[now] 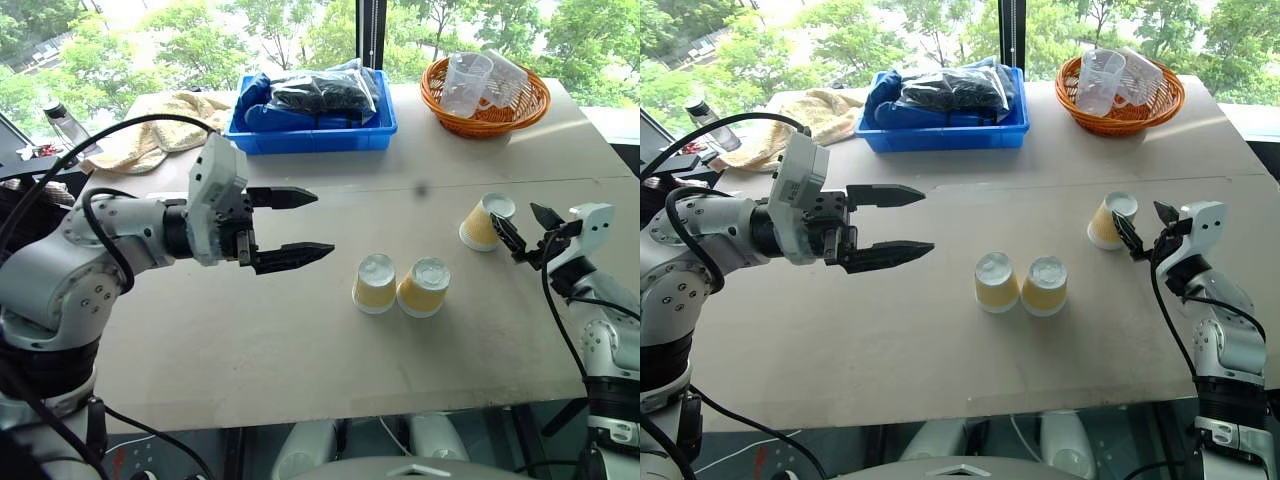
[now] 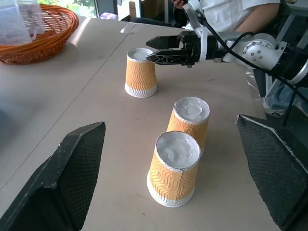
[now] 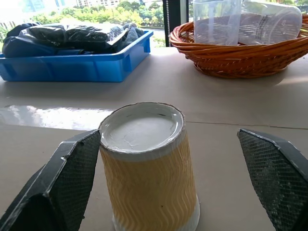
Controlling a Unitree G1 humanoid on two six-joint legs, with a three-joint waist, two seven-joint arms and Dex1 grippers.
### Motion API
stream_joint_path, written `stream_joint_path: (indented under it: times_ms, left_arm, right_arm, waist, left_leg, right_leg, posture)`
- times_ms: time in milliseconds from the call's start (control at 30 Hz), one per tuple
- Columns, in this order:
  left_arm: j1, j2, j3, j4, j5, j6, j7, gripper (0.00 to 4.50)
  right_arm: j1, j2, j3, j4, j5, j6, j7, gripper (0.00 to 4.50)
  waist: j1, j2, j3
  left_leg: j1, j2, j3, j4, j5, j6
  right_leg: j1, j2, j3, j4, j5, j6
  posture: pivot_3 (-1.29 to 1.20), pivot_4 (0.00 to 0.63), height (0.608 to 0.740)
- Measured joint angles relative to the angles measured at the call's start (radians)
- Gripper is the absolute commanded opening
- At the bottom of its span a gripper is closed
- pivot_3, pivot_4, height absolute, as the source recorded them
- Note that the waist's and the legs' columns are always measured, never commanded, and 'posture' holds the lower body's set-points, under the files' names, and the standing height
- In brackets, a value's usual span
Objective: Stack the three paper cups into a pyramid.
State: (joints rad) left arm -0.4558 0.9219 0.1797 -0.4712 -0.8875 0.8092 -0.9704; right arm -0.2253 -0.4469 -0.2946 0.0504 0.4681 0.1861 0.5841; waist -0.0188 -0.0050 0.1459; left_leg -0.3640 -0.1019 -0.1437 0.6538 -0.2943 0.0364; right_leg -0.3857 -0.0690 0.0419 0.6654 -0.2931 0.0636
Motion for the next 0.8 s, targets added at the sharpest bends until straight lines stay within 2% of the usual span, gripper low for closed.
stream_joint_path:
  times_ms: [200, 633, 733, 800]
  left_arm:
    - [0.015, 0.001, 0.008, -0.010, -0.006, 0.008, 0.011, 4.46]
    - [0.028, 0.001, 0.008, -0.010, 0.000, -0.005, 0.011, 4.46]
    - [0.032, 0.001, 0.008, -0.010, 0.002, -0.011, 0.011, 4.50]
    - [0.041, 0.001, 0.008, -0.010, 0.003, -0.015, 0.011, 4.50]
  right_arm:
    - [-0.018, 0.016, 0.035, 0.035, -0.007, -0.023, 0.045, 4.50]
    - [-0.081, 0.023, 0.060, 0.127, -0.105, -0.083, 0.020, 4.50]
    - [-0.091, 0.028, 0.061, 0.126, -0.105, -0.091, 0.020, 3.65]
    - [-0.091, 0.029, 0.062, 0.126, -0.105, -0.095, 0.023, 2.71]
  waist:
    - [0.001, 0.000, 0.000]
    - [-0.003, 0.000, 0.000]
    - [-0.002, 0.000, 0.000]
    - [-0.001, 0.000, 0.000]
  left_leg:
    - [-0.001, 0.000, 0.000, 0.000, 0.000, 0.000]
    - [-0.001, 0.000, 0.001, 0.000, 0.000, 0.000]
    - [-0.002, 0.000, 0.001, 0.000, 0.000, 0.000]
    - [-0.002, 0.000, 0.001, 0.000, 0.000, 0.000]
  right_leg:
    - [-0.001, 0.000, 0.000, 0.000, 0.000, 0.000]
    - [-0.002, 0.000, 0.000, 0.000, 0.000, 0.000]
    - [-0.002, 0.000, 0.000, 0.000, 0.000, 0.000]
    - [-0.002, 0.000, 0.000, 0.000, 0.000, 0.000]
  posture:
    - [0.00, 0.150, 0.740]
    - [0.00, 0.150, 0.740]
    - [0.00, 0.150, 0.740]
    - [0.00, 0.150, 0.740]
